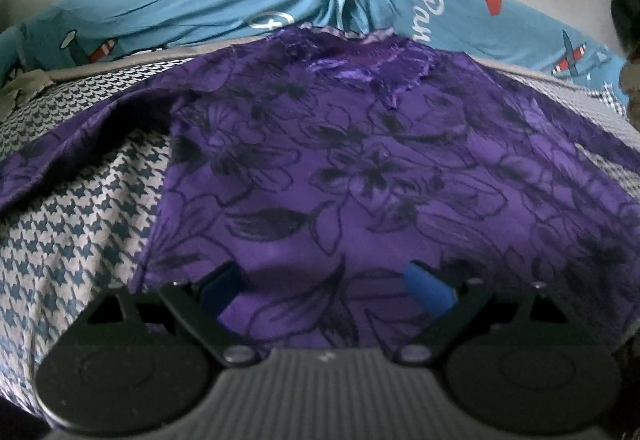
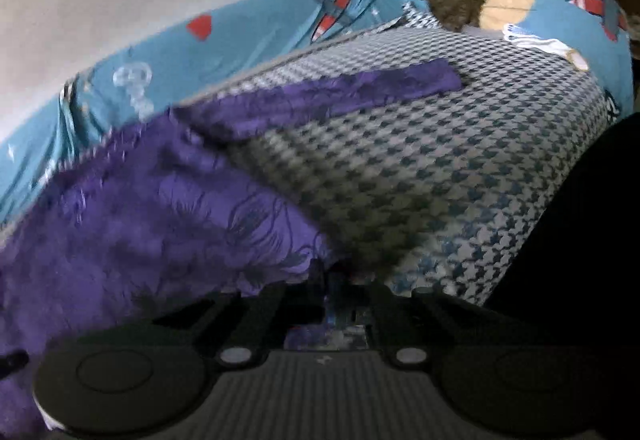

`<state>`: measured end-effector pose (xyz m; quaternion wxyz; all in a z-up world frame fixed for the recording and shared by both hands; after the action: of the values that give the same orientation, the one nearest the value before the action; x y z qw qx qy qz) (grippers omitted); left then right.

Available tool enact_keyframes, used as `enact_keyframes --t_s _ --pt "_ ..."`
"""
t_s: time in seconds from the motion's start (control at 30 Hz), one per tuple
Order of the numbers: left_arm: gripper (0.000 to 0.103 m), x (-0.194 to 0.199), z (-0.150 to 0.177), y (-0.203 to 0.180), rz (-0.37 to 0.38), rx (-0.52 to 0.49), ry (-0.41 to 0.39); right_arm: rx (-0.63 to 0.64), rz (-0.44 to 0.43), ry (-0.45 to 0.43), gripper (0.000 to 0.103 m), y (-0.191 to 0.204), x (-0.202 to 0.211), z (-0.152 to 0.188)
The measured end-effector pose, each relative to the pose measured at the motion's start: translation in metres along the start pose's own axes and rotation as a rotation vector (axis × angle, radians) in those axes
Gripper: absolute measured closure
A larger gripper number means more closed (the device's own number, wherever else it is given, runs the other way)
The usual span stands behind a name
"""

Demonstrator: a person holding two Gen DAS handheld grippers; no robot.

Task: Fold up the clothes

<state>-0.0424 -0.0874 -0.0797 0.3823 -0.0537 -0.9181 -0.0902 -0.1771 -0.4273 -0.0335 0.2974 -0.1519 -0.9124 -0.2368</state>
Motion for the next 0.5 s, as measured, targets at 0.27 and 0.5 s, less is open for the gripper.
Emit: enact_keyframes --t_s 0.27,0.5 --pt "0.009 0.002 0.004 -0.002 -0.015 -0.020 0.004 0.025 -0.029 -0.026 0.093 0.010 0.010 -0.001" --pt "0.005 0.002 0.003 -0.006 -0.008 -0.018 0.001 0.062 -0.040 -0.083 0.087 0.018 0.020 -0.010"
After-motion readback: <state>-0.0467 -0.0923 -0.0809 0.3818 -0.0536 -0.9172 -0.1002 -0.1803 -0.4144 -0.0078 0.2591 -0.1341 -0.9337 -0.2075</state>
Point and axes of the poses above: each gripper's, at about its wrist camera, not at the fingertips, and x roughly against the way its jaws point, y to its left, z to its underside, the point moved 4 cm from there along -x, roughly the way its jaws point, and after that the axes turned 14 degrees about -z, right-handed, at the moved point
